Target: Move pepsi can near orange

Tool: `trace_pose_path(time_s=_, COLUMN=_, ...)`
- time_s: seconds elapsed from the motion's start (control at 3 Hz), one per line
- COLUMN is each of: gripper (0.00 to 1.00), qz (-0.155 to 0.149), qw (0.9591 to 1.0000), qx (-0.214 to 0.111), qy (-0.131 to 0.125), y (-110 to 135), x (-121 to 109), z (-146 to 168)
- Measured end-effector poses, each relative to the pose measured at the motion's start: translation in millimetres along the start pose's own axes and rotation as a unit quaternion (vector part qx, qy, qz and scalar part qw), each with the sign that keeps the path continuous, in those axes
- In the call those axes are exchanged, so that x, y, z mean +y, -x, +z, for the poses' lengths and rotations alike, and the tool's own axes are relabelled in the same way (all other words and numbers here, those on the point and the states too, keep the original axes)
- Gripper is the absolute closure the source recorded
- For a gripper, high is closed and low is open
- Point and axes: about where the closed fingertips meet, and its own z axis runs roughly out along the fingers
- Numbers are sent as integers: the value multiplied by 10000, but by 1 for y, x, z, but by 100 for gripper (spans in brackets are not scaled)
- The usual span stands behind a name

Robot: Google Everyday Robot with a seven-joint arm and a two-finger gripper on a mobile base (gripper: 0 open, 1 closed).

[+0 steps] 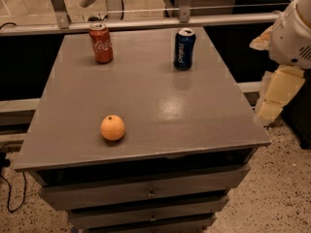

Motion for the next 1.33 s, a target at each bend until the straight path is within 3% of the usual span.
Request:
trace_pose_path(time_s=0.33, gripper=0, qz=-24, qw=9987, qx=-488, qy=-153, y=6, x=-39, z=31)
trace_pose_path(time_s=0.67, gripper=0, qz=55, qw=9920, qx=-1185, qy=-426, y=15, x=-92, z=68)
trace_pose_path(time_s=1.0, gripper=0, qz=150, qw=9777, qx=-2003, qy=-609, y=40, x=-139, z=101)
trace_pose_path(time_s=1.33, gripper=0, qz=338, qw=9594, qx=-2714, qy=-689, y=71, x=-179, z=130)
